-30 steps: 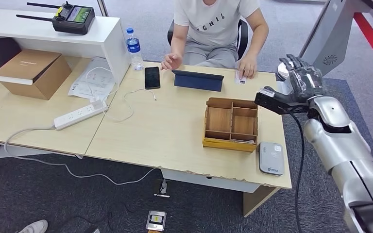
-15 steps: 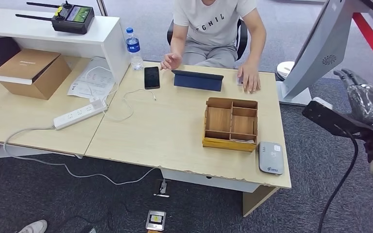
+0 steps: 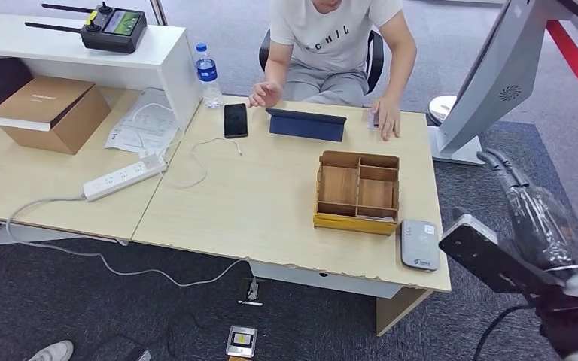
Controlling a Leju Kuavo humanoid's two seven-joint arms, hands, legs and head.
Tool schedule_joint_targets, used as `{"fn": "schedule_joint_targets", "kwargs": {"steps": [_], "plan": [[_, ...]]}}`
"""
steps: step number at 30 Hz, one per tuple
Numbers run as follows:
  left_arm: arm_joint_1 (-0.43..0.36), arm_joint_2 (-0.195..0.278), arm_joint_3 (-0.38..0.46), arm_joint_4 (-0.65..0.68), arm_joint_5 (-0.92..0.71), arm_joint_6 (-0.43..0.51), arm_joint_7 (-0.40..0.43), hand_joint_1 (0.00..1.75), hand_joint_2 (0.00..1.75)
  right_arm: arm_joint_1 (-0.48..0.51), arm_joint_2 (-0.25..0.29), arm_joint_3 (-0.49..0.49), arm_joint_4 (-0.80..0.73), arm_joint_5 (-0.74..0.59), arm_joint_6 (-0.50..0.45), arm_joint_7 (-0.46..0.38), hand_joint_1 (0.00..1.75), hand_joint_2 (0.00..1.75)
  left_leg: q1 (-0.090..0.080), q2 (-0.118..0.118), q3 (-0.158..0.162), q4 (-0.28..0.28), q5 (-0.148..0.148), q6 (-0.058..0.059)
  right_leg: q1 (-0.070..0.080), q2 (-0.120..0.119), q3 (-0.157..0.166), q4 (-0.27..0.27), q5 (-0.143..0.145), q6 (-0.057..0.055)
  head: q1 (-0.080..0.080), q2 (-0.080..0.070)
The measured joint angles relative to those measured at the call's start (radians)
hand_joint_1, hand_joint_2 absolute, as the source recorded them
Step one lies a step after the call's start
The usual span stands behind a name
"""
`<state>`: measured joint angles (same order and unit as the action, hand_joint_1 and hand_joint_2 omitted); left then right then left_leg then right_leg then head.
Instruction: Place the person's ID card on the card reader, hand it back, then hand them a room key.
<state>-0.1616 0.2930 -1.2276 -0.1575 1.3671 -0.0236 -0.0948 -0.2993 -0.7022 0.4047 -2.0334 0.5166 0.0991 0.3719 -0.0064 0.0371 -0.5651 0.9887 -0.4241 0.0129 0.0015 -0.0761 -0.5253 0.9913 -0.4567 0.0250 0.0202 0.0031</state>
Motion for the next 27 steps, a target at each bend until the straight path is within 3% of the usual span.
{"fn": "schedule_joint_targets", "kwargs": {"steps": [2, 6, 16, 22, 27], "plan": [[0.000, -0.004, 0.002, 0.000, 0.000, 0.003, 0.004, 0.00, 0.00, 0.014, 0.025, 0.021, -0.017, -0.006, -0.005, 0.013, 0.00, 0.00, 0.000, 0.000, 0.000, 0.000, 0.000, 0.000, 0.000, 0.000, 0.000, 0.000, 0.000, 0.000, 0.000, 0.000], [-0.002, -0.012, 0.003, 0.000, 0.001, 0.007, 0.011, 0.00, 0.00, 0.033, 0.084, 0.070, -0.017, 0.012, -0.005, 0.023, 0.00, 1.75, 0.000, 0.000, 0.000, 0.000, 0.000, 0.000, 0.000, 0.000, 0.000, 0.000, 0.000, 0.000, 0.000, 0.000], [-0.005, -0.026, 0.004, 0.000, 0.012, 0.009, 0.015, 0.00, 0.00, 0.018, 0.228, 0.127, 0.119, 0.261, 0.002, -0.023, 0.00, 1.75, 0.000, 0.000, 0.000, 0.000, 0.001, 0.000, 0.000, 0.000, 0.000, 0.000, 0.000, 0.000, 0.000, 0.000], [-0.008, -0.029, 0.005, 0.000, 0.021, 0.024, 0.029, 0.00, 0.00, -0.018, 0.321, 0.136, 0.257, 0.564, -0.037, -0.076, 0.00, 1.75, 0.000, 0.000, 0.000, 0.000, 0.001, 0.000, 0.000, 0.000, 0.000, 0.000, 0.000, -0.001, 0.000, 0.000], [-0.009, -0.029, 0.006, 0.000, 0.026, 0.026, 0.035, 0.00, 0.00, -0.039, 0.392, 0.134, 0.367, 0.644, -0.053, -0.092, 0.00, 1.75, 0.001, -0.001, -0.001, 0.000, 0.002, -0.001, 0.001, 0.000, 0.000, 0.000, 0.000, -0.001, 0.000, 0.000]]}}
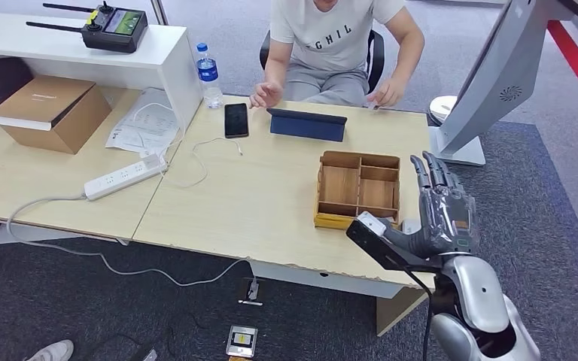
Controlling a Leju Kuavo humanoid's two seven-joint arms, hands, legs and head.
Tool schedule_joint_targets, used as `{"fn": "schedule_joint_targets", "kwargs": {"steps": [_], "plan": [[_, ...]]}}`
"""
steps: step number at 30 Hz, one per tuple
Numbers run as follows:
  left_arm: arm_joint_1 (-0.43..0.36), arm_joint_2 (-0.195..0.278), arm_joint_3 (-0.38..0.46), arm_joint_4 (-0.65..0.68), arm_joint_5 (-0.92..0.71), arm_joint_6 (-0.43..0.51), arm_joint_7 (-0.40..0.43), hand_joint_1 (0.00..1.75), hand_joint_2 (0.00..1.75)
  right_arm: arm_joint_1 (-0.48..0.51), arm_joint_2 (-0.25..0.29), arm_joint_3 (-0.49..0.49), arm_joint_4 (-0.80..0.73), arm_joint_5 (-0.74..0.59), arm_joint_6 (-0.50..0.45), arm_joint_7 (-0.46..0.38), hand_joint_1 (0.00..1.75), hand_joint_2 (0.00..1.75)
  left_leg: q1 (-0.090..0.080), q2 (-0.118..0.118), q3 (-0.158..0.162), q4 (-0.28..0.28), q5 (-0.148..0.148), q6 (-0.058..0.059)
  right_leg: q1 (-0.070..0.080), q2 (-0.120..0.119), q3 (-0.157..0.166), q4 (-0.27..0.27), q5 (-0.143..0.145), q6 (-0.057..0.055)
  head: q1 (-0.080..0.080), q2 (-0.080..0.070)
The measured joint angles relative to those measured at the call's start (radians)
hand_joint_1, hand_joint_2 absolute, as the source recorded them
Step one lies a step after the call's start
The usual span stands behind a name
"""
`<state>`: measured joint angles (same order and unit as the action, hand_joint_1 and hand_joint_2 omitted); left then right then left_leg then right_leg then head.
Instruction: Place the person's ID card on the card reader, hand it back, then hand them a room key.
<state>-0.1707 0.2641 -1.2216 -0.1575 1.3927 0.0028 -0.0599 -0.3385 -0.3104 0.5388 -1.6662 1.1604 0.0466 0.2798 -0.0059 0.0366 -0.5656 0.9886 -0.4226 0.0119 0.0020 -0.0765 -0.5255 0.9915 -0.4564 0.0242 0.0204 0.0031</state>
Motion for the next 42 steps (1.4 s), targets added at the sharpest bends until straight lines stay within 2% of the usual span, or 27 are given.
{"fn": "schedule_joint_targets", "kwargs": {"steps": [15, 26, 42], "plan": [[0.000, 0.002, 0.014, 0.000, 0.004, 0.006, 0.018, 0.00, 0.00, -0.005, 0.128, -0.027, 0.166, 0.120, 0.014, -0.040, 0.00, 1.75, 0.000, 0.000, 0.000, 0.000, 0.000, 0.000, 0.000, 0.000, 0.000, 0.000, 0.000, 0.000, 0.000, 0.000], [-0.002, 0.002, 0.014, 0.000, 0.002, 0.004, 0.020, 0.00, 0.00, -0.019, 0.208, -0.030, 0.231, 0.151, 0.039, -0.046, 0.00, 1.75, 0.000, 0.000, 0.000, 0.000, 0.000, 0.000, 0.000, 0.000, -0.001, 0.000, 0.000, 0.000, 0.000, 0.000], [-0.003, 0.011, 0.014, 0.000, -0.016, -0.018, 0.008, 0.00, 0.00, -0.027, 0.243, -0.037, 0.315, 0.164, 0.055, -0.029, 0.00, 1.75, 0.000, 0.001, 0.000, 0.000, 0.000, 0.000, 0.000, 0.000, -0.001, 0.000, 0.000, 0.000, 0.000, 0.000]]}}
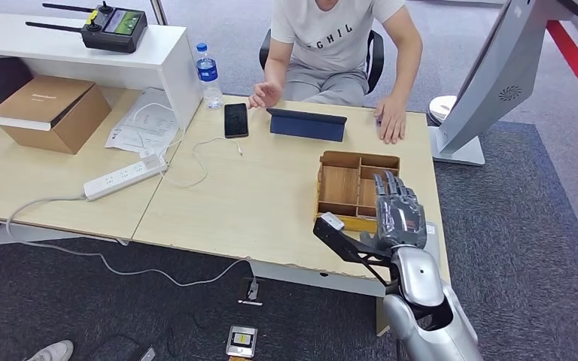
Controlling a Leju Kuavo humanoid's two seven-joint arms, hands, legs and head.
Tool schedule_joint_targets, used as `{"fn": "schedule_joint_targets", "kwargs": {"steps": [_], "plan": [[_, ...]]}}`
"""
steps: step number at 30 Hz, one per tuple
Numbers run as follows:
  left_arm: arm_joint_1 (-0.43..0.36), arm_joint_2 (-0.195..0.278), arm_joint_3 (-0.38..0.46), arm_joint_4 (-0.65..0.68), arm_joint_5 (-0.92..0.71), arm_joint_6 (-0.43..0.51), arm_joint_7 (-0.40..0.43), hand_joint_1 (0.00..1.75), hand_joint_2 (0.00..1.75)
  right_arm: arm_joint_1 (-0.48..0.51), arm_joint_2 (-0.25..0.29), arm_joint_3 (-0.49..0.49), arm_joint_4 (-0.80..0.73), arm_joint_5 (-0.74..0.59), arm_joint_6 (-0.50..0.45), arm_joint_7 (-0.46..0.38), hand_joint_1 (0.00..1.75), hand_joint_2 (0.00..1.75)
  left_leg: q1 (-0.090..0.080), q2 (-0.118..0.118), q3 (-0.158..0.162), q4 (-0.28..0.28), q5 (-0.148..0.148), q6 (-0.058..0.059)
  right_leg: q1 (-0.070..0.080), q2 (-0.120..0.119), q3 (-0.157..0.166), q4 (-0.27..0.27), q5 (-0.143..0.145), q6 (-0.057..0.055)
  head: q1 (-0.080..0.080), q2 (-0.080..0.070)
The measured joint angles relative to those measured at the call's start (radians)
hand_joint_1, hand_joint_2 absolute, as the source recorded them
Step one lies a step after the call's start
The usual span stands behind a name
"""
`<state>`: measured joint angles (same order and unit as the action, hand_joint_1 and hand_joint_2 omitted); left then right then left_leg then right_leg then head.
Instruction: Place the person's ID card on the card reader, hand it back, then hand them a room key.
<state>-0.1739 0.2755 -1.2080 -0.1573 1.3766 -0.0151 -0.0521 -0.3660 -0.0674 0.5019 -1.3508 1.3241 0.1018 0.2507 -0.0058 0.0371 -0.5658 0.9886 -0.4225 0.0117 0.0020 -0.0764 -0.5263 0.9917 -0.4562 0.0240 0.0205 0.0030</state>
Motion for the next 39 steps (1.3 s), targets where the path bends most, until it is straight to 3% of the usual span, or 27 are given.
{"fn": "schedule_joint_targets", "kwargs": {"steps": [25, 39], "plan": [[-0.002, 0.017, -0.006, 0.000, -0.050, -0.046, -0.033, 0.00, 0.00, 0.012, 0.024, -0.003, 0.072, 0.000, 0.005, 0.043, 0.00, 1.75, 0.000, 0.000, 0.000, 0.000, 0.000, 0.000, 0.000, 0.000, 0.000, 0.000, 0.000, 0.000, 0.000, 0.000], [-0.004, 0.019, -0.027, 0.000, -0.068, -0.057, -0.048, 0.00, 0.00, -0.062, 0.075, -0.003, 0.288, 0.025, -0.149, 0.014, 0.00, 1.75, 0.000, 0.000, 0.000, 0.000, 0.000, 0.000, 0.000, 0.000, 0.000, 0.000, 0.000, -0.001, 0.000, 0.000]]}}
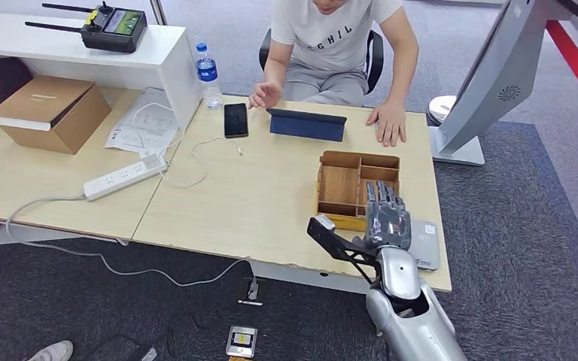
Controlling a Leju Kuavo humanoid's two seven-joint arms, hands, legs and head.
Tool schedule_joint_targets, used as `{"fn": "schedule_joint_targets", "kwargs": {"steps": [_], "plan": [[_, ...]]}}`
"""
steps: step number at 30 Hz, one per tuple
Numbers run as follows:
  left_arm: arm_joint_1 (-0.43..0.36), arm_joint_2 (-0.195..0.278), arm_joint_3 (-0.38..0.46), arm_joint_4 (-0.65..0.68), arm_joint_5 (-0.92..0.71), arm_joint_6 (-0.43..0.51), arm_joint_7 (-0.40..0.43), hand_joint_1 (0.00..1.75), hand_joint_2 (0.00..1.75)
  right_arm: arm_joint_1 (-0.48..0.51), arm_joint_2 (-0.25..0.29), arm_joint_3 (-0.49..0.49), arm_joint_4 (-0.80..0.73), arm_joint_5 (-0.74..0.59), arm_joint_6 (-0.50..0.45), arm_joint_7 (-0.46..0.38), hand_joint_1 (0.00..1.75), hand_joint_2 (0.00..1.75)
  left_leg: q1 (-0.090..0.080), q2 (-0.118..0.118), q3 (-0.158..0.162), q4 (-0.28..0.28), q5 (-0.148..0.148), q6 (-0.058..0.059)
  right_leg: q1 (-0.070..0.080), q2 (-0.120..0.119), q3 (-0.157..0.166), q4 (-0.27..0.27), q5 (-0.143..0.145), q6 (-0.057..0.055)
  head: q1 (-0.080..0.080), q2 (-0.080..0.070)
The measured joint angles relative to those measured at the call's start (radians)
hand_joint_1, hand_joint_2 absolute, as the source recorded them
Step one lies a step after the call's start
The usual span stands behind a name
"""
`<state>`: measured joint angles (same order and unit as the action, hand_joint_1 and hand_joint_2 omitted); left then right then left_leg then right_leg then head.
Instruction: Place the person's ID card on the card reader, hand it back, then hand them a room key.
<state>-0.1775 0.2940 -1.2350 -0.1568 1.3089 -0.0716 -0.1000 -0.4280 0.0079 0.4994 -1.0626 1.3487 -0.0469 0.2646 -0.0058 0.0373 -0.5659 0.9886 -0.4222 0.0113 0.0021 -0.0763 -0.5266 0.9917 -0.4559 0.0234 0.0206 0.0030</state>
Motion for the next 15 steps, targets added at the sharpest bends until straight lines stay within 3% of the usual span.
{"fn": "schedule_joint_targets", "kwargs": {"steps": [15], "plan": [[-0.001, 0.005, -0.025, 0.000, -0.015, -0.002, -0.006, 0.00, 0.00, -0.070, 0.004, -0.039, 0.217, 0.013, -0.060, -0.022, 0.00, 1.75, 0.000, 0.000, 0.000, 0.000, 0.000, 0.000, 0.000, 0.000, -0.001, 0.000, 0.000, 0.000, 0.000, 0.000]]}}
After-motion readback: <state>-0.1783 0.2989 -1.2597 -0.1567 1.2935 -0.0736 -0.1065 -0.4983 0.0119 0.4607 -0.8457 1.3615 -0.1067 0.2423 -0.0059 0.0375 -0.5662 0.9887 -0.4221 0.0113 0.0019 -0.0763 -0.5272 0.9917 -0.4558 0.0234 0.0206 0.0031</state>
